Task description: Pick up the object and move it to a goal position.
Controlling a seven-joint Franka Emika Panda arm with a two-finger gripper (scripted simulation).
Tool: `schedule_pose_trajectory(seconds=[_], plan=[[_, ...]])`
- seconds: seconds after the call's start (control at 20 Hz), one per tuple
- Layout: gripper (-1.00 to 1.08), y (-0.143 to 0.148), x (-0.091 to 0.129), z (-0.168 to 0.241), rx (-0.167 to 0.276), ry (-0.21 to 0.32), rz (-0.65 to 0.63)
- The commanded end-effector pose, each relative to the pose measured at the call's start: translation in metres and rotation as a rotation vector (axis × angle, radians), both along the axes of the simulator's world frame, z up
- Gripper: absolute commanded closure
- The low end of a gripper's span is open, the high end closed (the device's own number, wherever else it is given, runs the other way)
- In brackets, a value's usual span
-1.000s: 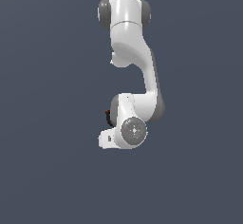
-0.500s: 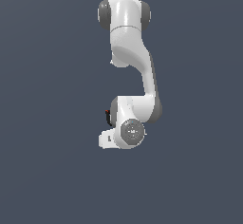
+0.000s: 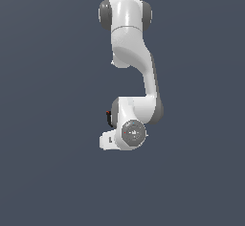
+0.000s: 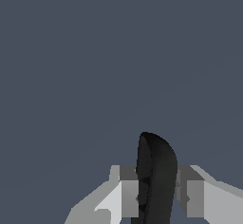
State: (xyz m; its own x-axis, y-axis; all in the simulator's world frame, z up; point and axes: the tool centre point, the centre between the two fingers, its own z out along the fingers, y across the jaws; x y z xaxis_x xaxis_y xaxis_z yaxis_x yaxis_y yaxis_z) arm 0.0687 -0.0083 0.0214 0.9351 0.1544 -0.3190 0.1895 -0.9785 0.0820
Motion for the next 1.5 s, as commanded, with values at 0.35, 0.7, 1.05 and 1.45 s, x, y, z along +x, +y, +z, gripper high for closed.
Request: schedule_pose_trajectory(seconds=[0.35, 0.7, 1.05, 1.45], plan=[[1.08, 0.005, 0.029, 0.018, -0.033, -0.116, -0.024], [1.08, 0.013, 0.073, 0.054, -0.088, -0.310, -0.066], [1.08, 0.024, 0.119, 0.111, -0.159, -0.559, -0.118], [1.08, 0.038, 0.149, 0.175, -0.226, -0.802, -0.170]])
